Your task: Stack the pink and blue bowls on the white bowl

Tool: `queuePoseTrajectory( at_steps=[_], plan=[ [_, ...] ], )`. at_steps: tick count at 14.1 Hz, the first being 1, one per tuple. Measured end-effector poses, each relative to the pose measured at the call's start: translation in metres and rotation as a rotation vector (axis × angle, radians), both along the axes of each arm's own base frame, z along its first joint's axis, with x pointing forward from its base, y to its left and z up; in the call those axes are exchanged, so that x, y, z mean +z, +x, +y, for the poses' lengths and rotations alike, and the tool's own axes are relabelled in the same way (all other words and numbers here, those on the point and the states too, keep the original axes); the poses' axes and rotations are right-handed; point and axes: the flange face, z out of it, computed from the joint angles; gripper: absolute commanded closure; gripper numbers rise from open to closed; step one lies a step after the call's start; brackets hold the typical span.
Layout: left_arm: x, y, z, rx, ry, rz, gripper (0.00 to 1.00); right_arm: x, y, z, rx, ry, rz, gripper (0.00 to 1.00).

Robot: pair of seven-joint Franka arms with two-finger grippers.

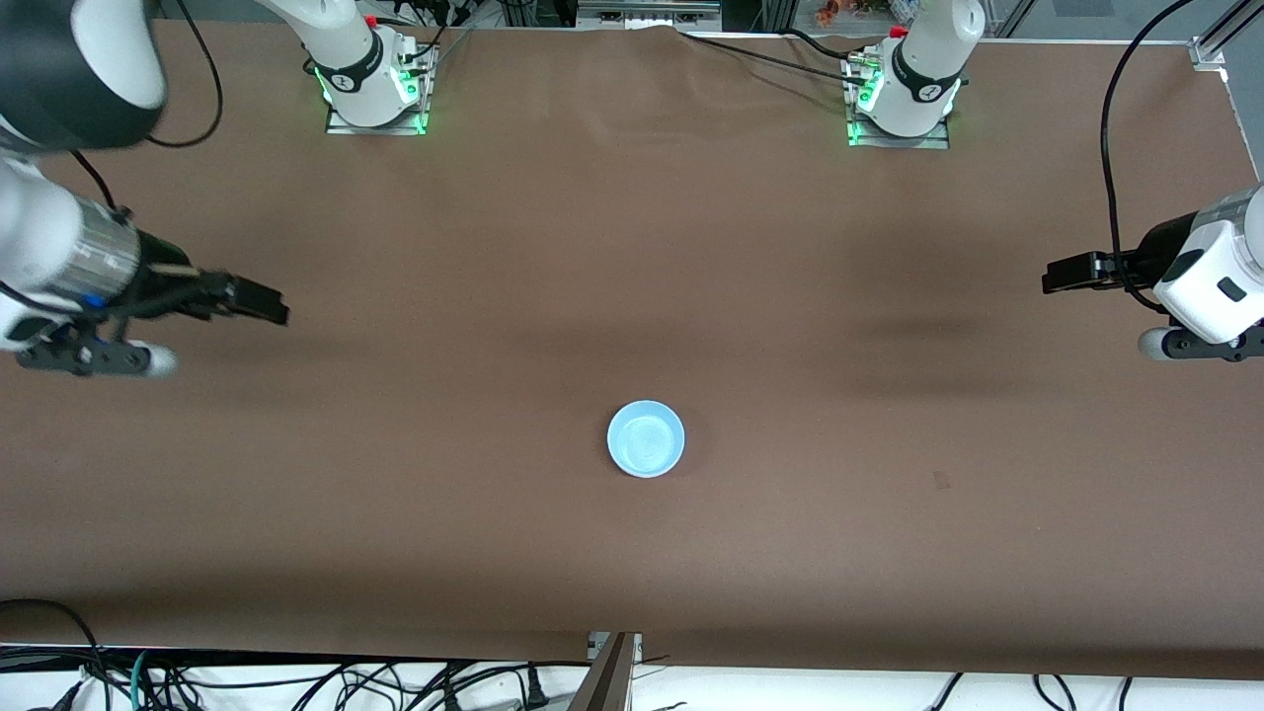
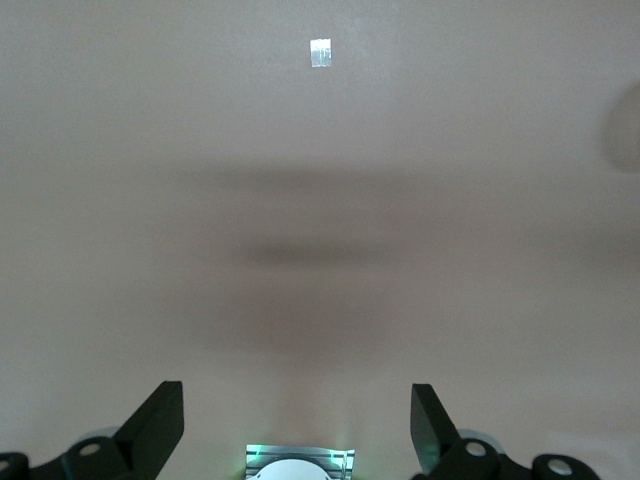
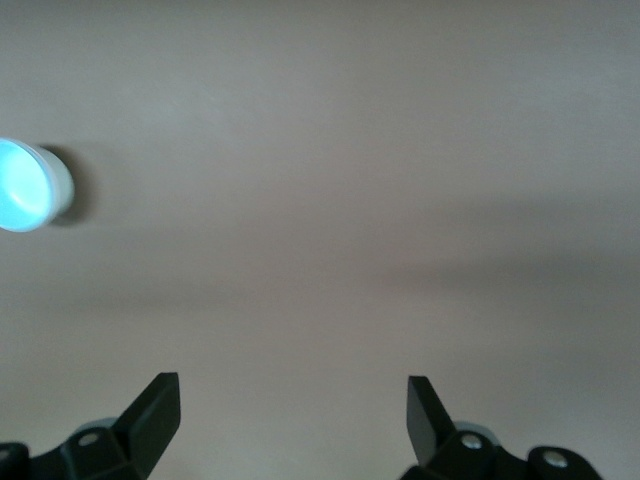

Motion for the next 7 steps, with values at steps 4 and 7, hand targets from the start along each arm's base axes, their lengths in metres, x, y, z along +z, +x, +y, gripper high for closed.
queuePoseTrajectory(
  at_steps=[4,7],
  plan=[
    [0.0,0.0,0.0,0.0,0.0,0.0,0.0,0.001,-0.033,0.004,0.059,-0.074,-0.031,0.0],
    [0.0,0.0,0.001,0.002,0.001,0.0,0.0,0.009,-0.046,0.003,0.067,-0.071,-0.046,0.0]
  ],
)
